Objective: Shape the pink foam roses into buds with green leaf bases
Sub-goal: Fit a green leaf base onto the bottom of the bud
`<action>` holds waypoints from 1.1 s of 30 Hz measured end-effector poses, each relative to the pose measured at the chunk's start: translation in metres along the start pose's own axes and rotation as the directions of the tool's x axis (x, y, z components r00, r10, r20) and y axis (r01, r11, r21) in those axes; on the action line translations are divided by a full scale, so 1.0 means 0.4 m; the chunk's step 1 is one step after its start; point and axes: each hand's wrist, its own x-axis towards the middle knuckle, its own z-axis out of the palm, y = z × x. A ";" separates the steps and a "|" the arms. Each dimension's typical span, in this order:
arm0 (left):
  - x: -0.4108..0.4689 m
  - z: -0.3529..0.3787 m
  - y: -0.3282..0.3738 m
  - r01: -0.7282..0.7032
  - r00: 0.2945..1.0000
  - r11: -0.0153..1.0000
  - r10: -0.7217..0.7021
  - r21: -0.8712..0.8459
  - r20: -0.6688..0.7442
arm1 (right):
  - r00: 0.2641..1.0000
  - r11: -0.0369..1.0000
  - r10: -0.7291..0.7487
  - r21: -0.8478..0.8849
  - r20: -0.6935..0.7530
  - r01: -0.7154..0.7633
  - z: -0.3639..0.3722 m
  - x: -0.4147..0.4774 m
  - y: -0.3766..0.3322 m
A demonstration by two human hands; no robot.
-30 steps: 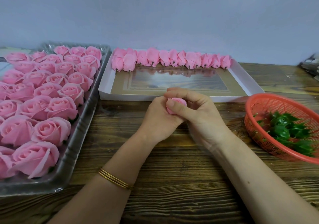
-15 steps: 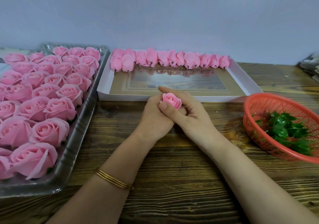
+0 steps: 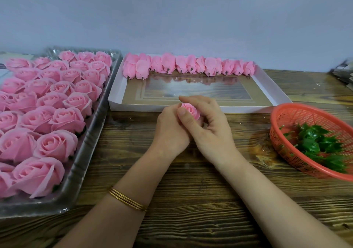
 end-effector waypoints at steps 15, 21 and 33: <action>-0.005 -0.005 0.008 0.005 0.999 1.000 -0.006 0.012 0.054 | 0.970 0.943 0.112 -0.330 0.215 -0.036 -0.025 -0.001 0.019; -0.007 -0.011 0.008 0.003 0.995 0.999 0.001 -0.042 0.098 | 0.950 0.984 0.165 -0.110 0.264 -0.140 -0.043 0.013 0.009; -0.019 -0.004 0.028 0.033 0.950 0.991 0.010 -0.133 0.313 | 0.896 0.678 0.220 0.600 0.386 -0.425 -0.091 0.034 -0.009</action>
